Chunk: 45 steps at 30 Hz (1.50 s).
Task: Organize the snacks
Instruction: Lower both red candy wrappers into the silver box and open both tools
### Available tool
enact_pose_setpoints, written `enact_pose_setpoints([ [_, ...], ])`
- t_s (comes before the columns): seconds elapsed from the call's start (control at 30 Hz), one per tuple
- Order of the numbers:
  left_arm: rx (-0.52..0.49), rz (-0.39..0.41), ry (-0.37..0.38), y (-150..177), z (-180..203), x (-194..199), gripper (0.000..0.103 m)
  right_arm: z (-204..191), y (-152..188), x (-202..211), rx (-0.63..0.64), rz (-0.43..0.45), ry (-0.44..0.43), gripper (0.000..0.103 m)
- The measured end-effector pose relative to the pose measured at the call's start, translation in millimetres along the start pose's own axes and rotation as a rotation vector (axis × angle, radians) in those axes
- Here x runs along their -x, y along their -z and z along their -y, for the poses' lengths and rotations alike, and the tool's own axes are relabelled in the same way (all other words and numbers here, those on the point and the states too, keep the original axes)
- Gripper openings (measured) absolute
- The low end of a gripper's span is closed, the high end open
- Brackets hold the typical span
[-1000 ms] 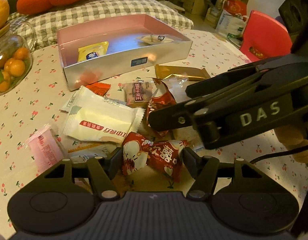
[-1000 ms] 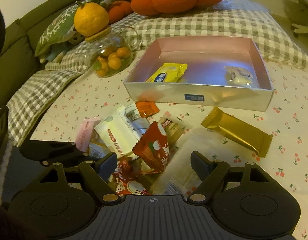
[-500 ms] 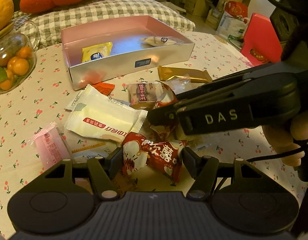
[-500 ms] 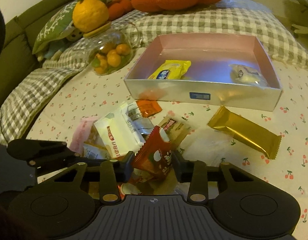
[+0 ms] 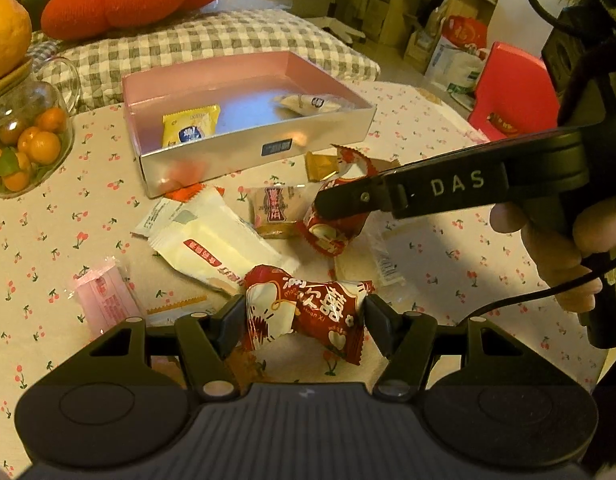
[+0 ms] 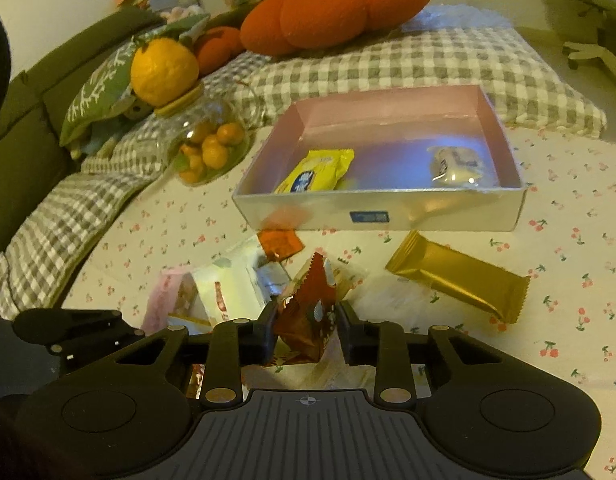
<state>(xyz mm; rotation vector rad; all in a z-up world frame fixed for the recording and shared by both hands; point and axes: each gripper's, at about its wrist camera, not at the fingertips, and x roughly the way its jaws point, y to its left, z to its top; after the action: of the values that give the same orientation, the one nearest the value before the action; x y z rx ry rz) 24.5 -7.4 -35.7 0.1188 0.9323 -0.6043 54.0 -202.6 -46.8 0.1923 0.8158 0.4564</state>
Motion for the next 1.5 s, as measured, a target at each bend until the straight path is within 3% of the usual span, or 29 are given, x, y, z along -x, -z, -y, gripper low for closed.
enact_pose_setpoints([
  [0.37, 0.026, 0.063, 0.012, -14, 2, 11, 0.06, 16, -17, 18, -0.075, 0.077, 0.005, 0.029],
  [0.83, 0.13, 0.127, -0.072, -63, -16, 4, 0.06, 61, -53, 12, -0.286, 0.197, -0.017, 0.03],
  [1.5, 0.171, 0.145, -0.176, -144, -47, -79, 0.061, 112, -62, -26, -0.475, 0.219, 0.007, 0.031],
])
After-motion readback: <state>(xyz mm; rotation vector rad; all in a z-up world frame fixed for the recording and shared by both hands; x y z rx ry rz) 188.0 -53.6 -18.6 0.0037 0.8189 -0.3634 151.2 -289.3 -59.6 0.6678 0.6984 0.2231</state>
